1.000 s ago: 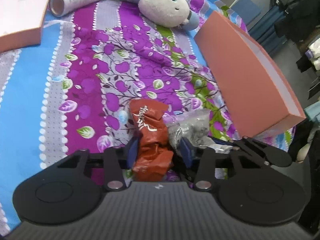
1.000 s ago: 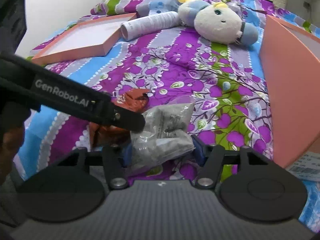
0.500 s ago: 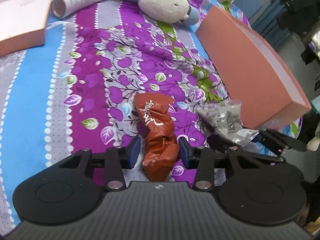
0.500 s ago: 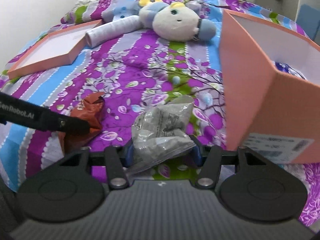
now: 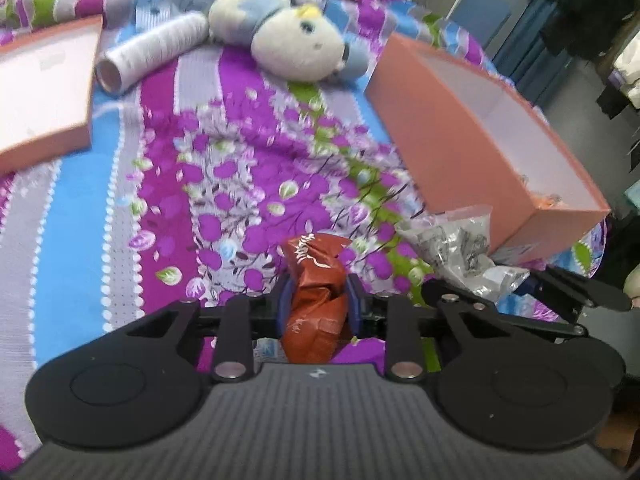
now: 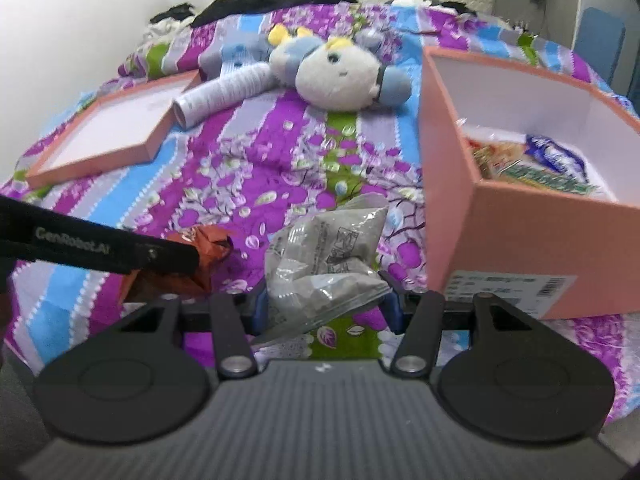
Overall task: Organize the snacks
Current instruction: 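Lift both held snacks and carry them toward the pink box, then lower both snacks into the pink box and open both tools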
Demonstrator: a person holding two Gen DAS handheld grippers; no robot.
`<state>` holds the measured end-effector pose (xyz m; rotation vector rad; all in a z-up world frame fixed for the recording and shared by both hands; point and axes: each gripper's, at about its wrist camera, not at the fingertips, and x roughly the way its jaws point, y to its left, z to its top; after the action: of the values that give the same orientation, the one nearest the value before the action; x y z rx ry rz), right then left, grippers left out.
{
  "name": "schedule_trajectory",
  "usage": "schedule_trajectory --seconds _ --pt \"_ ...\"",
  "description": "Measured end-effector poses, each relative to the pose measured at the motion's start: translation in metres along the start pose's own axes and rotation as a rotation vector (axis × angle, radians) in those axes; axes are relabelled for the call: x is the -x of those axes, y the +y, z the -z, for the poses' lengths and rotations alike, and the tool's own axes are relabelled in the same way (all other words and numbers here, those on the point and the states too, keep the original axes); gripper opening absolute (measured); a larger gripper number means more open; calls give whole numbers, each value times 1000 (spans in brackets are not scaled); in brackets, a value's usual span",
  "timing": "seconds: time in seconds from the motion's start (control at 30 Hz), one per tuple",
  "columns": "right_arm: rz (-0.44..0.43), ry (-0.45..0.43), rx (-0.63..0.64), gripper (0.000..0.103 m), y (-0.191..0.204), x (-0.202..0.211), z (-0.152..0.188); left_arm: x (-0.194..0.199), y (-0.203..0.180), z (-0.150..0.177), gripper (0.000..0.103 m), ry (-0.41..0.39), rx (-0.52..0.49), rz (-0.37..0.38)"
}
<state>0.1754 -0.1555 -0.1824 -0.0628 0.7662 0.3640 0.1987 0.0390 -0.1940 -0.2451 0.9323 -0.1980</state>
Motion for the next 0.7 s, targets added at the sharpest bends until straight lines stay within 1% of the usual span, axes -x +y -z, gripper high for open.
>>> schedule_trajectory --seconds 0.17,0.47,0.57,0.7 --pt "9 -36 -34 56 -3 30 -4 31 -10 -2 31 -53 15 8" --pt "35 -103 -62 56 -7 89 -12 96 -45 1 31 -138 5 34" --pt "44 -129 -70 56 -8 109 -14 114 -55 3 31 -152 11 46" --pt "56 -151 -95 56 -13 137 -13 136 -70 8 31 -176 -6 63"
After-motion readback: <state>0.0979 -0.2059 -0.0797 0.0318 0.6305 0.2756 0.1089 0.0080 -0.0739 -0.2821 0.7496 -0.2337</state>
